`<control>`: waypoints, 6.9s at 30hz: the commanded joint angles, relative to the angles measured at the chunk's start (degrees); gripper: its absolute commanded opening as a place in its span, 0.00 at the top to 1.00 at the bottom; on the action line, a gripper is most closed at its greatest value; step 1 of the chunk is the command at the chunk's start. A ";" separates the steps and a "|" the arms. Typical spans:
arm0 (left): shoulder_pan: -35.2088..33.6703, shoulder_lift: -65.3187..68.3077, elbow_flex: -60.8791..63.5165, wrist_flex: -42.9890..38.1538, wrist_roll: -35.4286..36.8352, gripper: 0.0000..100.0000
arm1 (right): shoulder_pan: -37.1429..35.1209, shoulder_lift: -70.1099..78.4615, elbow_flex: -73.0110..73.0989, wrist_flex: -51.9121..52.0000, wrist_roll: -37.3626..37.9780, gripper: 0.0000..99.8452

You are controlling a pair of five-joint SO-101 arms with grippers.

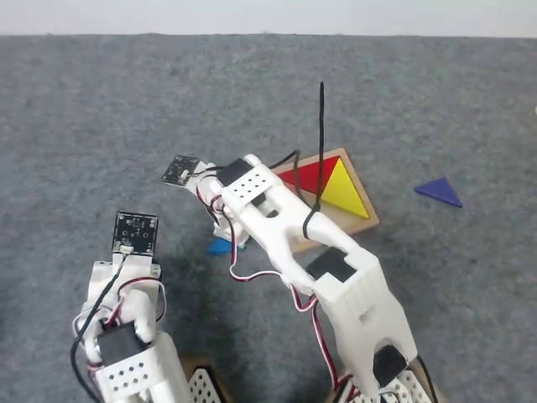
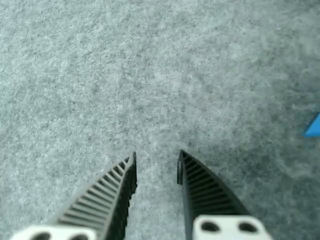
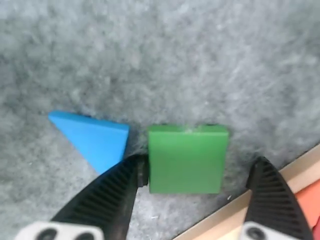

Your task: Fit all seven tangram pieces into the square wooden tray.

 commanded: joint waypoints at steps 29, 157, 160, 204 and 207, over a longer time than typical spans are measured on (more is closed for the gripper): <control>-0.09 -0.35 -0.40 -0.53 -0.35 0.87 | 12.79 -27.91 -2.81 28.26 7.38 0.94; -0.09 -0.35 -0.40 -0.53 -0.35 0.87 | 37.67 -15.34 -0.79 3.91 17.93 0.60; -0.09 -0.35 -0.40 -0.53 -0.35 0.87 | 39.16 -12.00 0.26 3.47 16.35 0.60; -0.09 -0.35 -0.40 -0.53 -0.35 0.87 | 38.46 -13.85 11.52 -6.02 8.70 0.60; -0.09 -0.35 -0.40 -0.53 -0.35 0.87 | 38.46 -10.86 10.55 -6.11 8.70 0.60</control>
